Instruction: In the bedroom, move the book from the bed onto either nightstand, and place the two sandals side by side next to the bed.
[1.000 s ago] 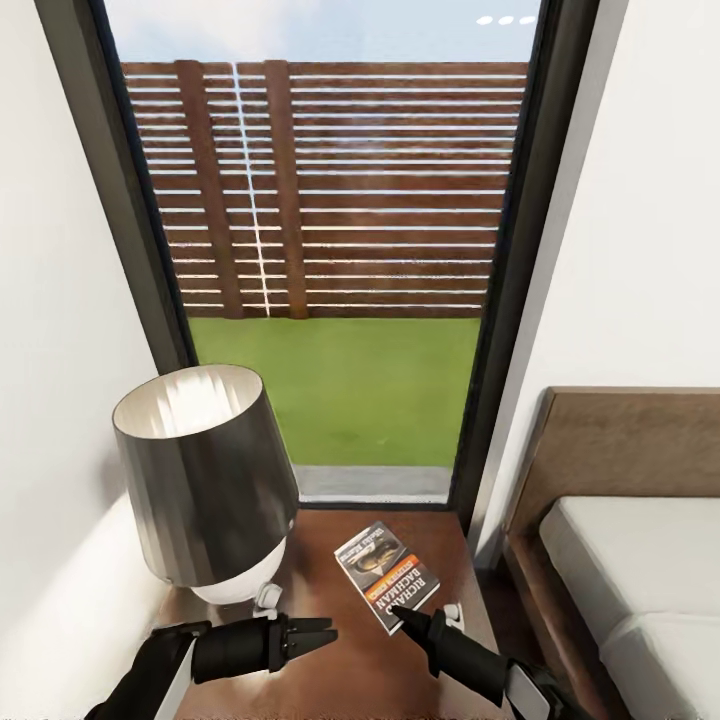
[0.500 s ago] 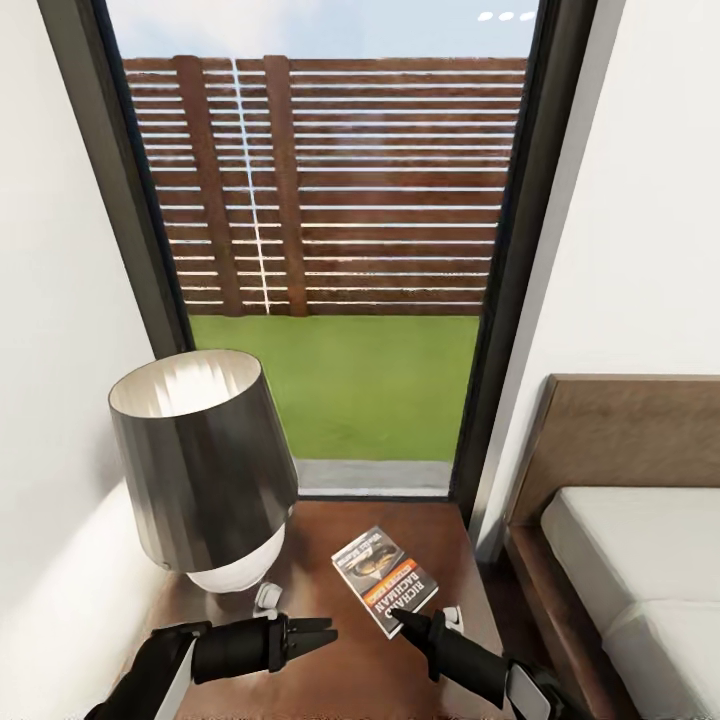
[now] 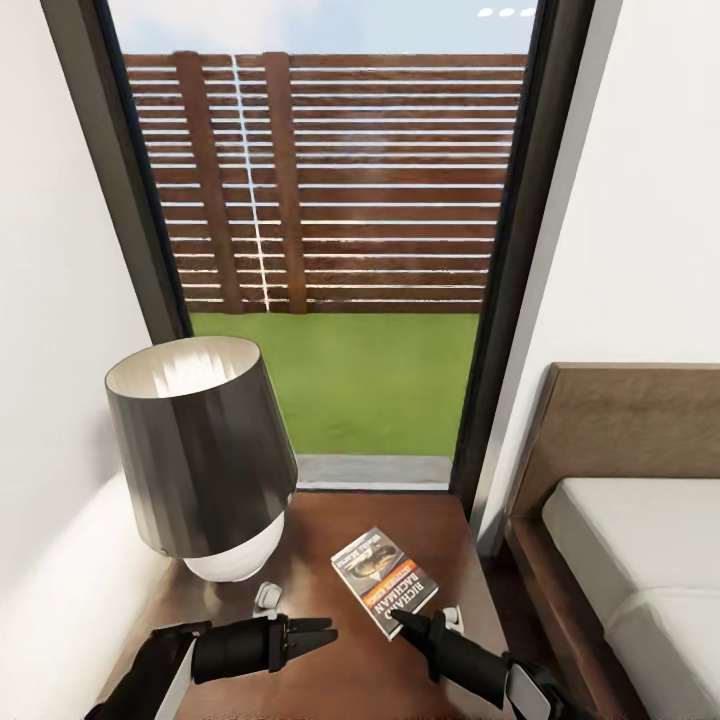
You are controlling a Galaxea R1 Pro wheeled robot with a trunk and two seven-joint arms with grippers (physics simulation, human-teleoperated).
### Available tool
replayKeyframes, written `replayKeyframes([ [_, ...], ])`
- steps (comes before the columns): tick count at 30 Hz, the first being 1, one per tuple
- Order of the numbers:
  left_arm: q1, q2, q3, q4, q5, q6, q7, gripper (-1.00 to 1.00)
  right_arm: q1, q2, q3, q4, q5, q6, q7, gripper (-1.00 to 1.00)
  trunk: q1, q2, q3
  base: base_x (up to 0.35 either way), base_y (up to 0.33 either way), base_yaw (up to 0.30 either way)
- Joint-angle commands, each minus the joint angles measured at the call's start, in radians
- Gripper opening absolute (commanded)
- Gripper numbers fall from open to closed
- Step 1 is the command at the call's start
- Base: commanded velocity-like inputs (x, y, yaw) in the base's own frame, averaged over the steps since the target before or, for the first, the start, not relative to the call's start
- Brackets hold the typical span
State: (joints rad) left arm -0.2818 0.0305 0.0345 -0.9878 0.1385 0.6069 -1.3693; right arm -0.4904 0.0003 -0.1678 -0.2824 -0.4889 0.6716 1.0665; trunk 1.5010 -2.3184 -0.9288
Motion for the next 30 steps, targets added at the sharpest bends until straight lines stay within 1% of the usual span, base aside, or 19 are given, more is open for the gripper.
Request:
replayKeyframes([
  [1, 0.0, 0.0, 0.0, 0.0, 0.002, 0.011, -0.002, 1.0, 0.0, 0.0, -0.001, -0.001, -0.004, 0.007, -0.019, -1.0, 0.0, 0.0, -0.001, 0.0, 0.0, 0.0],
  [4, 0.0, 0.0, 0.0, 0.0, 0.003, 0.01, -0.001, 1.0, 0.0, 0.0, -0.001, -0.007, -0.009, 0.007, -0.104, -1.0, 0.0, 0.0, -0.001, 0.0, 0.0, 0.0],
  [6, 0.0, 0.0, 0.001, 0.0, 0.003, 0.01, -0.001, 1.0, 0.0, -0.001, -0.002, -0.008, -0.01, 0.007, -0.124, -1.0, 0.0, 0.0, -0.001, 0.0, 0.0, 0.0],
  [11, 0.0, 0.0, 0.0, 0.0, 0.003, 0.01, -0.001, 1.0, 0.0, -0.002, -0.004, -0.009, -0.011, 0.006, -0.137, -1.0, 0.0, 0.0, -0.001, 0.0, 0.0, 0.0],
  [30, 0.0, 0.0, -0.001, 0.0, 0.003, 0.01, 0.001, 1.0, 0.0, -0.002, -0.004, -0.008, -0.011, 0.006, -0.138, -1.0, 0.073, -0.133, -0.06, 0.0, 0.0, 0.0],
])
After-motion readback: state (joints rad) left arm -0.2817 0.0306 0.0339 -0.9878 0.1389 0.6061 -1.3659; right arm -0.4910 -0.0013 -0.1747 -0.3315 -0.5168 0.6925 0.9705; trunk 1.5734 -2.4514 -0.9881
